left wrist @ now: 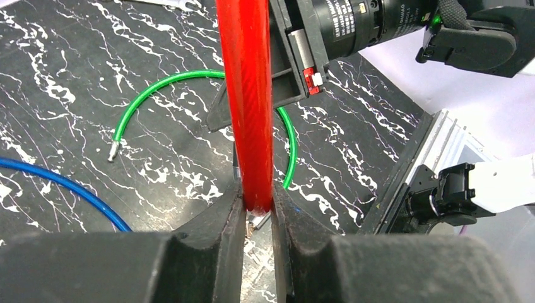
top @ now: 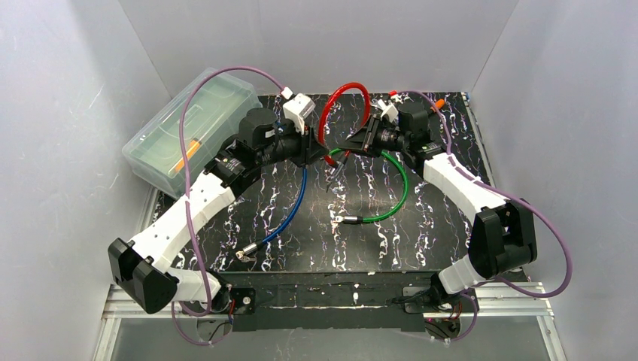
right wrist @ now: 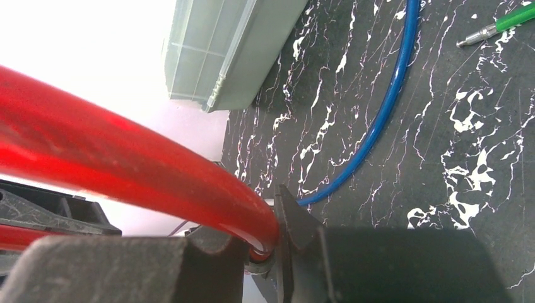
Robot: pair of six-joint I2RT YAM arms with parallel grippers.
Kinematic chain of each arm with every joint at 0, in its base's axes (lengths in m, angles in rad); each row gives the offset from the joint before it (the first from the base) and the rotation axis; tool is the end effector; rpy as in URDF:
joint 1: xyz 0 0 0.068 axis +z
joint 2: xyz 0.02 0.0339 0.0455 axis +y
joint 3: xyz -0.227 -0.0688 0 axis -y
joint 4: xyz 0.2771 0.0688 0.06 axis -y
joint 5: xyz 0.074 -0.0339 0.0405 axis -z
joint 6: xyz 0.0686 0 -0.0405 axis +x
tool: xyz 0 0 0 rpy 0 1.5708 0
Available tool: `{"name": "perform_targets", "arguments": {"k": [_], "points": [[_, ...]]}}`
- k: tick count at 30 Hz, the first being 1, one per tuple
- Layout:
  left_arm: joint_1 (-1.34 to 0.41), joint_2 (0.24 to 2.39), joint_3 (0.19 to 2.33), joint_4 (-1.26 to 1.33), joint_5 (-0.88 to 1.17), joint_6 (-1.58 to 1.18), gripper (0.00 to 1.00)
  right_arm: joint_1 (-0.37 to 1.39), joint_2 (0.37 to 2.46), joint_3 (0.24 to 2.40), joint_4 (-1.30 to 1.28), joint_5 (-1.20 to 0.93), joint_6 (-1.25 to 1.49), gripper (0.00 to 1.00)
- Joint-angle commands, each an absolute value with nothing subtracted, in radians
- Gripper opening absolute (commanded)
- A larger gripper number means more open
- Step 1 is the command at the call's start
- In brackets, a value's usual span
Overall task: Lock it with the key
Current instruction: Lock the lock.
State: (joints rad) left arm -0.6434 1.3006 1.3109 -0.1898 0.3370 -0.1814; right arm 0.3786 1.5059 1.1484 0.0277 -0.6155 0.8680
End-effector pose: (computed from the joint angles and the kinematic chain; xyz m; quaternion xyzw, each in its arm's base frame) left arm 0.2843 -0.2416 0.3703 0.2779 0.7121 -0.3712 0.5272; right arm 0.3653 0.1879 0.2572 0.0170 0.7949 0.5236 0.3061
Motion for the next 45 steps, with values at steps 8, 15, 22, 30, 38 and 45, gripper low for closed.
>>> {"name": "perform_targets", "arguments": {"k": [8,15,22,30,38,45], "points": [[-0.624,1.223,1.236,-0.163,0.408,-0.226,0.52,0.356,1.486,1.183,0.069,-0.582,0.882,0.01],[-0.624,1.220,1.143,-0.142,0.426,-0.217,0.51,0.354,1.489,1.183,0.060,-0.583,0.890,0.01],[-0.624,1.275,1.119,-0.118,0.432,-0.225,0.44,0.354,1.488,1.180,0.073,-0.591,0.903,0.01],[-0.626,1.346,1.120,-0.072,0.424,-0.251,0.40,0.354,1.489,1.174,0.088,-0.599,0.923,0.01],[-0.633,1.401,1.137,-0.065,0.424,-0.245,0.37,0.354,1.486,1.172,0.097,-0.604,0.930,0.01],[-0.637,1.407,1.132,-0.063,0.422,-0.251,0.21,0.354,1.488,1.171,0.105,-0.612,0.932,0.01]]}}
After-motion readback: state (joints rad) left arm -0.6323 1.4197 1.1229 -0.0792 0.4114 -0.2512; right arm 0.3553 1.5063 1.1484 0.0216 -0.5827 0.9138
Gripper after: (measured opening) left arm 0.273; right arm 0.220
